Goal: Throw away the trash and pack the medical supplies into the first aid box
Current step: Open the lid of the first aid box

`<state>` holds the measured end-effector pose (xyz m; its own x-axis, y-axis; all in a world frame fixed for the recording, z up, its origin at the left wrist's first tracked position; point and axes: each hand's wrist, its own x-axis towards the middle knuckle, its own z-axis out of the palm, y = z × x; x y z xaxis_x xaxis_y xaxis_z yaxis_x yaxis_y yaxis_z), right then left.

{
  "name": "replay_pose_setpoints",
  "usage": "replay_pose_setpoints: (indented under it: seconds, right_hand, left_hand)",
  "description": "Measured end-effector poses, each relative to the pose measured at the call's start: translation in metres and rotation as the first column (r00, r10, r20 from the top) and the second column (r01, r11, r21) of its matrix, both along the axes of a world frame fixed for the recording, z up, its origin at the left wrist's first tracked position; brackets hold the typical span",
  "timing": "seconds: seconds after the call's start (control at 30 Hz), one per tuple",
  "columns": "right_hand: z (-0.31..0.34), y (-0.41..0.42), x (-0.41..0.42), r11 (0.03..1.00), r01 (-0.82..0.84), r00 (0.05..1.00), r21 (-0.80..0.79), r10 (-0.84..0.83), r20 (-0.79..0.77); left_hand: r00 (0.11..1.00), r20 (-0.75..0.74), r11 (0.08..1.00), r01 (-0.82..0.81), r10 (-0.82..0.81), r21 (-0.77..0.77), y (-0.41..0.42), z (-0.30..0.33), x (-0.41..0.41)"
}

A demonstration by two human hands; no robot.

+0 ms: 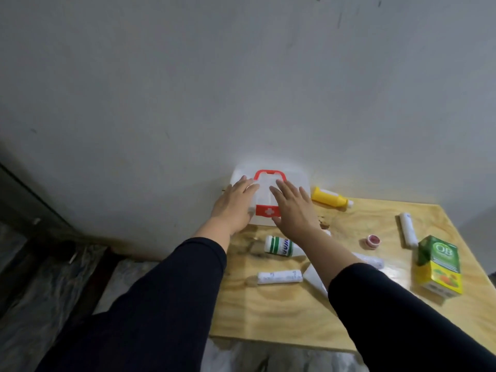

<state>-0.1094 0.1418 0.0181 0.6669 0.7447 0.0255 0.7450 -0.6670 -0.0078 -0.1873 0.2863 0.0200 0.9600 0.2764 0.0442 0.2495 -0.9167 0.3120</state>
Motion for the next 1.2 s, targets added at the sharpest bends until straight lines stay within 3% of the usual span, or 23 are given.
replay_pose_setpoints:
  seconds: [0.43, 0.67, 0.93, 1.1, 1.2]
  right_hand:
    - [-0.035, 0.013, 0.007, 0.998, 0.039, 0.984, -0.039, -0.031, 0.178]
    - [-0.022, 0.008, -0.004, 0.994, 0.003, 0.997, -0.111, 0.006, 0.082]
    - [-0.013, 0.004, -0.009, 0.999, -0.051, 0.995, -0.001, 0.051, 0.086]
    - [-0.005, 0.01, -0.01, 0.992, -0.056, 0.998, 0.112, 0.054, 0.018]
    - [0.001, 0.011, -0.008, 0.994, -0.047, 0.998, 0.097, 0.051, -0.043]
  left_hand:
    - [0.996, 0.062, 0.988, 0.048, -0.057, 0.148, 0.014, -0.037, 0.021]
    - [0.992, 0.045, 0.984, 0.114, -0.121, 0.137, 0.016, -0.025, 0.018]
    - [0.99, 0.013, 0.979, 0.138, -0.142, 0.152, 0.019, -0.017, 0.008]
    - [0.991, -0.004, 0.976, 0.129, -0.13, 0.173, 0.019, -0.008, 0.005]
    - [0.992, -0.018, 0.975, 0.128, -0.127, 0.183, 0.019, -0.001, 0.006]
